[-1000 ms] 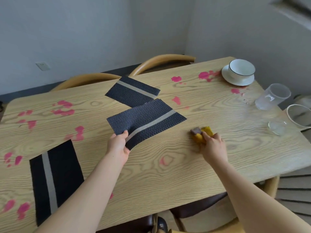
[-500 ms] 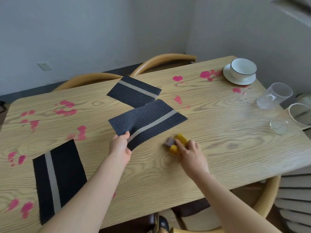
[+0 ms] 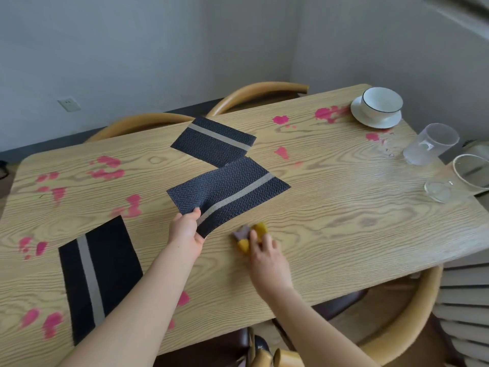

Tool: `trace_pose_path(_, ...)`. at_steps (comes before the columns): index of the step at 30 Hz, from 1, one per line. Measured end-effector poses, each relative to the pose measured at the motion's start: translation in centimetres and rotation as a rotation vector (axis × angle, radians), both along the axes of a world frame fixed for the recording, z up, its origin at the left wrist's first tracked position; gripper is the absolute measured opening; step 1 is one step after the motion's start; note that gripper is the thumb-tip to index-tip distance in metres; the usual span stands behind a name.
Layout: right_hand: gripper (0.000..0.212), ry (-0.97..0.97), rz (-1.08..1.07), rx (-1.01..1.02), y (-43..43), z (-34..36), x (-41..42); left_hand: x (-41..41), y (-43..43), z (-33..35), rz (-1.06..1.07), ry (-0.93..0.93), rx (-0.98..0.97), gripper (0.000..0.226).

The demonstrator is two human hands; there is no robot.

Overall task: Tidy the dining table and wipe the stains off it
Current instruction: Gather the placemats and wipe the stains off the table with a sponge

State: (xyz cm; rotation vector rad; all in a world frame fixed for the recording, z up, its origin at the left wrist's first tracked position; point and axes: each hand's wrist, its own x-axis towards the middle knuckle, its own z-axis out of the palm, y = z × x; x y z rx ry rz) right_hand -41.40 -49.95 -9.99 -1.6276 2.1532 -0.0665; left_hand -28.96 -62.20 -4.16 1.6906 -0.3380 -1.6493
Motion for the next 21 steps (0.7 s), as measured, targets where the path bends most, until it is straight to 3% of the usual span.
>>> trace_pose_path(5, 0.061, 0.053, 0.074, 0.013, -0.2, -0.8, -1.1, 1.4, -0.2, -0.1, -0.033, -0.007, -0.003, 0.013)
trace_pose_path(12, 0.056, 0.127, -0.415, 0.031, 0.8, -1.2, -5.5, 6.7, -0.8, 0.0, -0.128, 0.003, -0.008, 0.008)
trace_pose_path(15, 0.057, 0.115, -0.484, 0.029, 0.3, -0.8, -1.6, 10.5, -2.2, 0.2, -0.152, -0.002, -0.010, 0.011)
trace_pose_path(17, 0.058, 0.089, -0.458, 0.015, -0.4, -0.4, 2.5, 13.1, -3.2, 0.1, -0.171, -0.008, -0.023, 0.024)
trace_pose_path(21, 0.059, 0.040, -0.359, 0.004, -3.2, -0.2, 12.9, 18.8, -5.0, -0.2, -0.194, -0.020, -0.045, 0.026)
